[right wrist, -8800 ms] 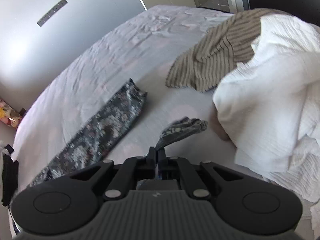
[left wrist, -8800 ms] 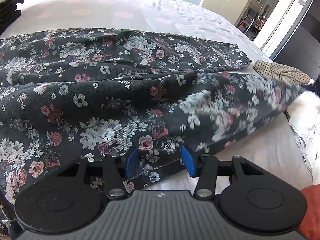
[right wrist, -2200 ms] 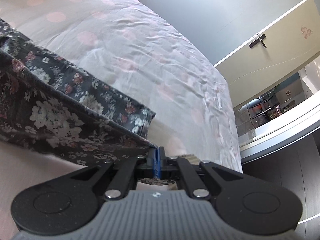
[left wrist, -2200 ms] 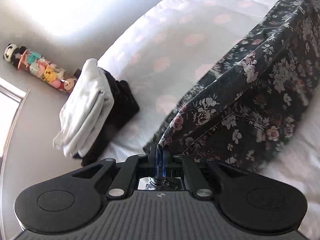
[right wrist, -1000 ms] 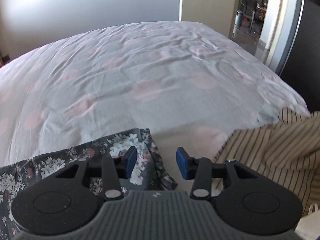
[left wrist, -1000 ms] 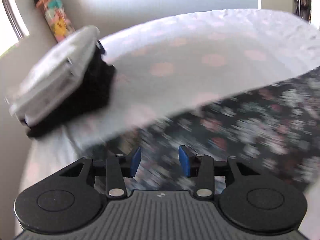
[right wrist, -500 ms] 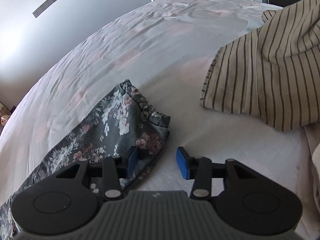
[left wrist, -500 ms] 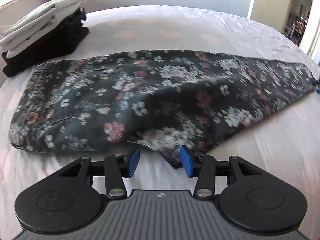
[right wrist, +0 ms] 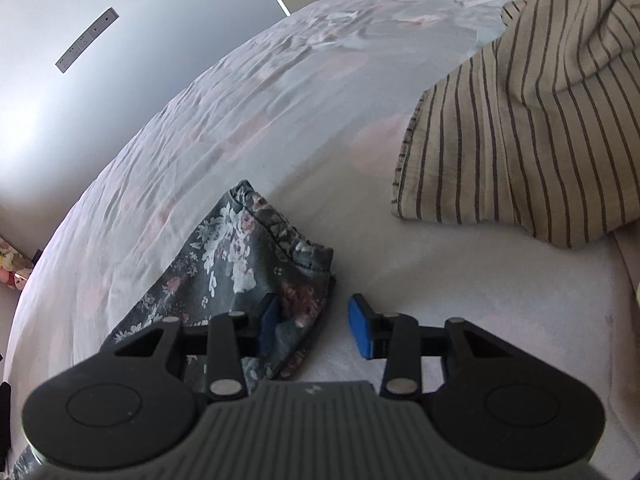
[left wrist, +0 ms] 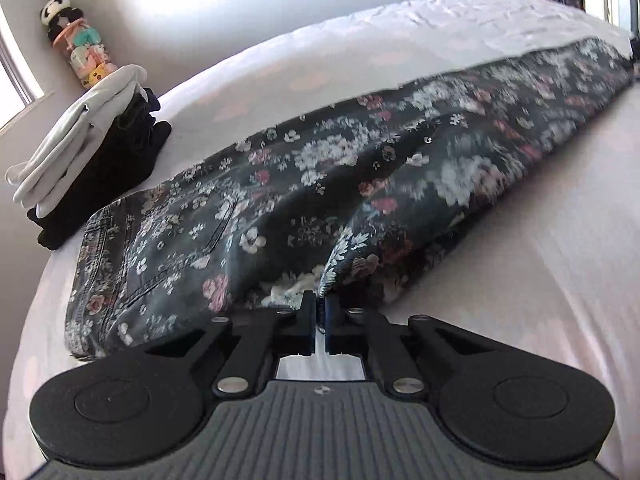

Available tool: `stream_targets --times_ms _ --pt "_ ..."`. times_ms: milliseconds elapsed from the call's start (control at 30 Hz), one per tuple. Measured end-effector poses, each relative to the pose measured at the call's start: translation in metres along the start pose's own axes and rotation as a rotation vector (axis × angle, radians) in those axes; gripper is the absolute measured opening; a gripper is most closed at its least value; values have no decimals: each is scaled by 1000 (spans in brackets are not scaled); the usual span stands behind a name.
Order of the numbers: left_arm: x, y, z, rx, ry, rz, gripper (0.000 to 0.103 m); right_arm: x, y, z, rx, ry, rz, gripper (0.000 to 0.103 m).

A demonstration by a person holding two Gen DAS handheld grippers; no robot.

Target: Fold clothes

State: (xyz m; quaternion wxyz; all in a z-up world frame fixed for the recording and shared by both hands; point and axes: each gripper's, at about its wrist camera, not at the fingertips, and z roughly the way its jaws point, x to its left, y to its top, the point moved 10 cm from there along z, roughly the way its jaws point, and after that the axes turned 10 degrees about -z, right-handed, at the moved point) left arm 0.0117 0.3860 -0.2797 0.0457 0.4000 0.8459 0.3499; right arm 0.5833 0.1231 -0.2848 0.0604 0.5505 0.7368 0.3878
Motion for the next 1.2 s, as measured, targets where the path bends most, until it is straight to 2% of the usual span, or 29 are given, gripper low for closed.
stream_targets --times_ms 100,167,367,467,600,700,800,967,1000,1067,1200 --pt "-1 -3 -2 5 25 26 4 -10 8 -5 -28 -50 14 35" --pt "-1 -1 1 17 23 -1 4 -20 10 -9 -27 -54 51 35" --pt "2 3 3 53 3 -43 4 -46 3 -17 -15 -82 45 33" --pt "1 4 3 63 14 -40 4 -41 -2 -10 -6 -41 21 34" --pt "0 6 3 73 29 -46 4 -16 3 -3 5 40 19 43" --pt "1 7 3 79 27 -55 4 -1 10 0 -1 87 33 43" --pt "2 7 4 81 25 -62 4 3 10 5 17 55 16 45" --pt "3 11 -1 68 26 -68 4 -2 2 13 33 13 19 33" --pt "4 12 -3 64 26 -69 4 -2 0 13 35 14 25 23" --pt "5 14 -6 57 27 -71 4 1 1 9 30 12 8 21" --pt "7 18 -13 43 29 -77 3 4 19 -14 -49 -64 -87 16"
